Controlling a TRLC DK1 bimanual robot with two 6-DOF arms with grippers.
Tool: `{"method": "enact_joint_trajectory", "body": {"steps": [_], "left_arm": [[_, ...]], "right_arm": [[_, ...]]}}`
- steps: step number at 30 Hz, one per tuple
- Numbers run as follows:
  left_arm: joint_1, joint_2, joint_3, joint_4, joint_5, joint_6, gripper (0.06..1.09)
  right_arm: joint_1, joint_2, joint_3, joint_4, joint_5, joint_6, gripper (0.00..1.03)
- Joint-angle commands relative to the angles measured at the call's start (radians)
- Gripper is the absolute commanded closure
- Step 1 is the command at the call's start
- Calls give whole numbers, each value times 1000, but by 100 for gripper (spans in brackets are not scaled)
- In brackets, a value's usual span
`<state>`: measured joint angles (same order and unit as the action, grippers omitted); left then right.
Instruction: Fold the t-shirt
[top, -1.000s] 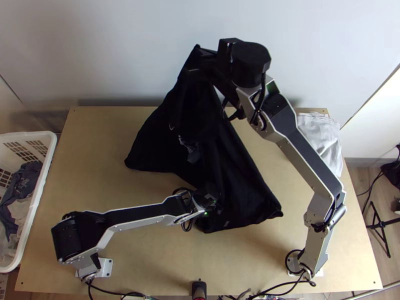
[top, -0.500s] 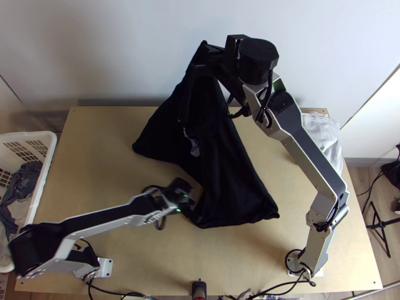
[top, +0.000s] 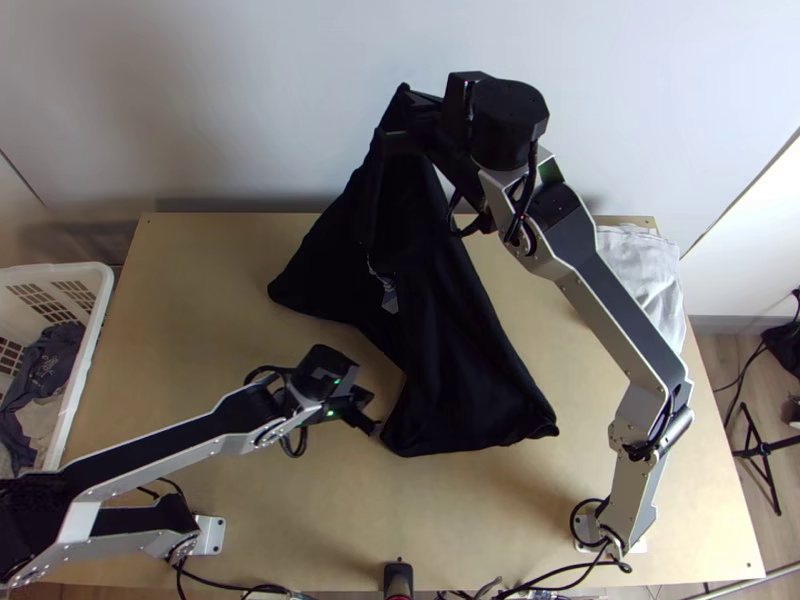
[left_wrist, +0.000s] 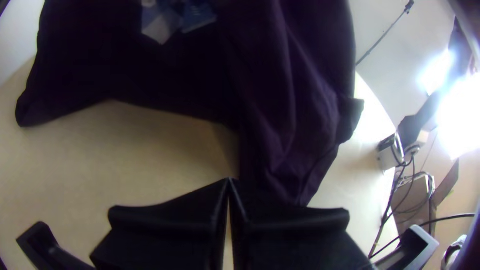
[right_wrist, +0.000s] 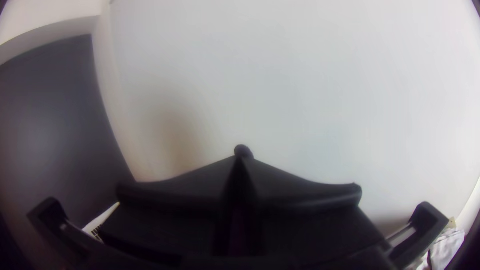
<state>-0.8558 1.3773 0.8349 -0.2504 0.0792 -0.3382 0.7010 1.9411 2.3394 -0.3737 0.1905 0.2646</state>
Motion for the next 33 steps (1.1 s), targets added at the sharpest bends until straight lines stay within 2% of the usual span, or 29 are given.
{"method": "enact_joint_trajectory", "body": {"steps": [1,3,4,8,10,11,20,21,22,23,24,28,33], "left_arm": [[-17,112,104,68,96,-101,60],[-17,141,130,105,129,-116,32],[-17,157,139,122,136,-127,26],[-19,232,151,211,140,-160,25],[-17,276,155,243,140,-171,16],[-20,295,158,255,140,-171,15],[-109,434,230,286,133,-176,14],[-117,445,239,284,134,-186,24],[-121,454,247,286,137,-190,44],[-131,457,248,287,140,-183,82],[-135,462,250,290,139,-180,106],[-98,427,194,275,146,-139,105],[136,286,133,154,166,-28,105]], "right_arm": [[0,-7,-15,-5,0,-5,97],[0,-14,-31,-5,0,-19,97],[0,-19,-38,-5,0,-22,97],[0,-24,-49,-5,0,-25,97],[0,-24,-48,-5,0,-27,97],[2,-25,-48,-5,0,-27,97],[0,-25,-45,-5,1,-33,97],[0,-24,-45,-5,3,-34,97],[-1,-24,-45,-5,4,-36,97],[-1,-24,-45,-4,6,-39,97],[-3,-24,-43,-4,6,-41,97],[-15,-24,-43,-2,7,-44,97],[-51,-45,-46,-4,6,-50,98]]}}
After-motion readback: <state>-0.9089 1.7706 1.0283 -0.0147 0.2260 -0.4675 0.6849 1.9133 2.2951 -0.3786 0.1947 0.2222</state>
